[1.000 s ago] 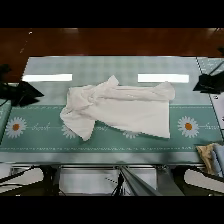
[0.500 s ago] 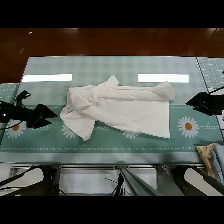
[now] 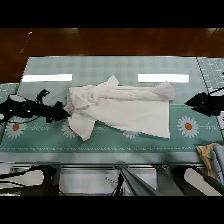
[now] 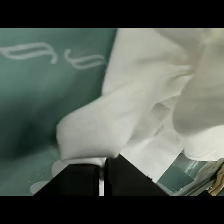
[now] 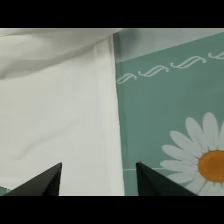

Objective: Fold the shirts.

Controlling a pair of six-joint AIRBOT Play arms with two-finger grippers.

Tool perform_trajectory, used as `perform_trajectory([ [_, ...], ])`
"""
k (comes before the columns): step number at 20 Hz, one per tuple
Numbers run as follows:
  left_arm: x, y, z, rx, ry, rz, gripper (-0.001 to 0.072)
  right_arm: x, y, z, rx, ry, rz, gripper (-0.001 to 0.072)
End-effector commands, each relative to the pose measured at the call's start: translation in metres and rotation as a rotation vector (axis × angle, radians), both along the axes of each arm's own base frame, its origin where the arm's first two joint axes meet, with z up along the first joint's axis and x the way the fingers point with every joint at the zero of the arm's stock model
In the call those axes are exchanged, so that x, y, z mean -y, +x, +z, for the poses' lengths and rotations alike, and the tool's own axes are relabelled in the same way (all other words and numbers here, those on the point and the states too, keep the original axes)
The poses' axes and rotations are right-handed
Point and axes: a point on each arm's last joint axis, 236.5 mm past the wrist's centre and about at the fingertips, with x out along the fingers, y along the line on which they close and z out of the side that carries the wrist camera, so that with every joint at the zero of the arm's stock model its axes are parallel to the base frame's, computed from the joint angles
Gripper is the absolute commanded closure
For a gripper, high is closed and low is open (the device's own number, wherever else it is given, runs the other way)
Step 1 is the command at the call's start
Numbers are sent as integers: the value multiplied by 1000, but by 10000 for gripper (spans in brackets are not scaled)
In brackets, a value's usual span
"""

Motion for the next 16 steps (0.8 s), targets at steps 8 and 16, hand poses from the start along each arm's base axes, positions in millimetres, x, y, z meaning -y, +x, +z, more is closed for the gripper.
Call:
perform_trajectory([
  [8,10,-11,9,38,-43,-121,681,-54,-89,-82,-272,203,-2,154],
  [16,11,-11,18,56,-45,-130,680,-92,-94,-124,-264,240,-96,168],
])
